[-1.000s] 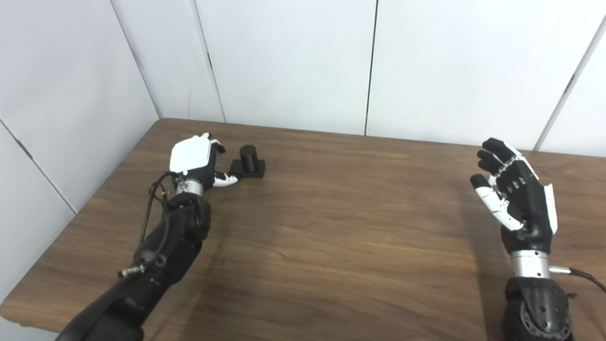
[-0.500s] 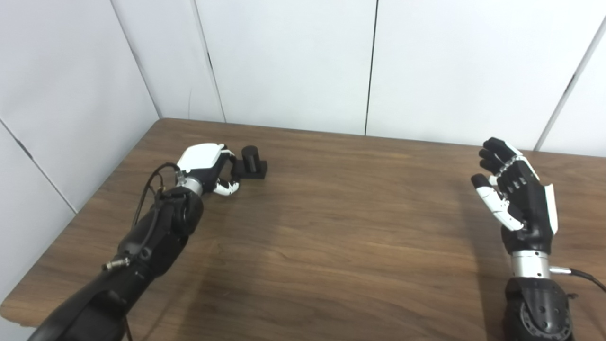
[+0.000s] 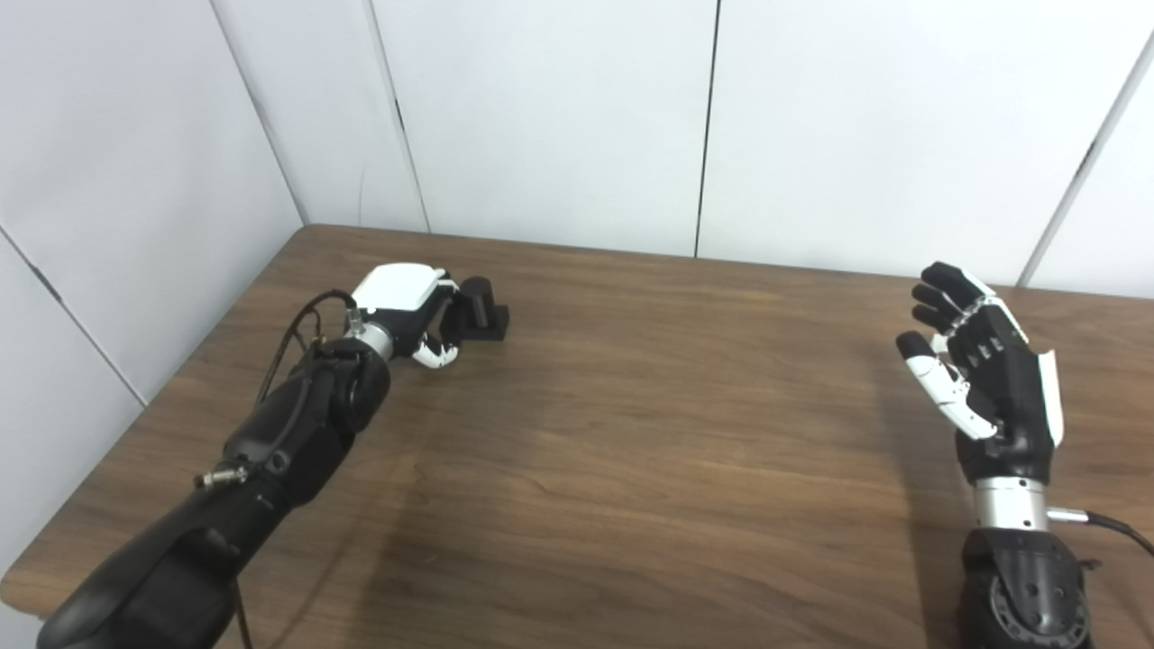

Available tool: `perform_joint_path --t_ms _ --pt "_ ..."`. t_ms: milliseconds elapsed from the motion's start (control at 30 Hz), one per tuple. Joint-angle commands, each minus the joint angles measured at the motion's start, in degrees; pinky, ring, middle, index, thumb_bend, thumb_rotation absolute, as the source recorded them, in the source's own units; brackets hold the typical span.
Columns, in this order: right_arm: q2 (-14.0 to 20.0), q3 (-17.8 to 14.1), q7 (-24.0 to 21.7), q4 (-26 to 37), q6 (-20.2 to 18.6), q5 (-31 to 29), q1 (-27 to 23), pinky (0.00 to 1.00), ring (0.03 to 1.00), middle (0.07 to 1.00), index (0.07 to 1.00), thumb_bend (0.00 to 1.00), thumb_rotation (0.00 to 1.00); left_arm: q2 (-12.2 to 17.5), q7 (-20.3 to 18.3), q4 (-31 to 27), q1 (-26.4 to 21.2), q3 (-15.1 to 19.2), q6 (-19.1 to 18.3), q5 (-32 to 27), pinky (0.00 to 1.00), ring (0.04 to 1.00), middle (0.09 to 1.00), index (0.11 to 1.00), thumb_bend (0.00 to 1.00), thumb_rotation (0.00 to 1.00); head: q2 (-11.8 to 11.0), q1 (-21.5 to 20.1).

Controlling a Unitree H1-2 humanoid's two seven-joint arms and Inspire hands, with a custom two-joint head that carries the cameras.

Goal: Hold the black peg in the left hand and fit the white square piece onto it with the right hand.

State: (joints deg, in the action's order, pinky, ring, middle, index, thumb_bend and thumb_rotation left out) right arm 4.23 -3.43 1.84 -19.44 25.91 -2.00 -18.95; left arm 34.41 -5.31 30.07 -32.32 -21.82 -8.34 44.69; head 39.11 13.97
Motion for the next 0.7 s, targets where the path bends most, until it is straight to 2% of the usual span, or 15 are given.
perform_joint_path --t_ms 0,67,100,200,300,500,667 --pt "-0.3 -0.3 -0.3 -2.5 0.6 -0.4 6.1 0.78 0.8 0.813 0.775 0.65 0.37 1.1 1.7 0.7 -2.5 0.0 0.8 1.3 0.86 0.95 0.947 0.746 0.74 0.2 0.1 0.0" --pt "-0.3 -0.4 -0.4 -2.4 0.6 -0.6 6.1 0.78 0.796 0.81 0.773 0.66 0.37 1.0 2.8 1.0 -2.4 0.2 1.2 1.5 0.85 0.943 0.938 0.712 0.73 0.18 0.2 0.0" --pt "-0.3 -0.4 -0.6 -2.4 0.6 -1.0 6.2 0.79 0.802 0.812 0.775 0.65 0.36 0.9 3.6 1.1 -2.4 0.3 1.4 1.5 0.85 0.937 0.922 0.585 0.6 0.12 0.2 0.0" --pt "-0.2 -0.2 -0.7 -2.3 0.6 -0.8 6.3 0.8 0.81 0.818 0.785 0.64 0.37 0.5 6.1 2.0 -2.3 0.8 2.4 1.2 0.86 0.927 0.891 0.499 0.52 0.07 0.3 0.1" --pt "-0.3 -0.2 -0.4 -2.3 0.6 -0.5 6.3 0.79 0.806 0.814 0.779 0.65 0.37 0.3 7.6 2.8 -2.4 1.2 3.1 0.9 0.86 0.927 0.88 0.492 0.52 0.07 0.4 0.0" --pt "-0.2 -0.2 -0.2 -2.5 0.6 -0.1 6.3 0.78 0.803 0.815 0.776 0.65 0.38 0.3 7.1 2.6 -2.3 1.2 2.4 1.2 0.88 0.927 0.882 0.492 0.52 0.07 0.5 0.0" --pt "-0.2 -0.2 -0.8 -2.5 0.6 -1.0 6.2 0.79 0.811 0.819 0.776 0.64 0.37 0.3 7.3 2.7 -2.2 1.1 2.7 1.3 0.85 0.913 0.873 0.493 0.52 0.07 0.5 0.0"
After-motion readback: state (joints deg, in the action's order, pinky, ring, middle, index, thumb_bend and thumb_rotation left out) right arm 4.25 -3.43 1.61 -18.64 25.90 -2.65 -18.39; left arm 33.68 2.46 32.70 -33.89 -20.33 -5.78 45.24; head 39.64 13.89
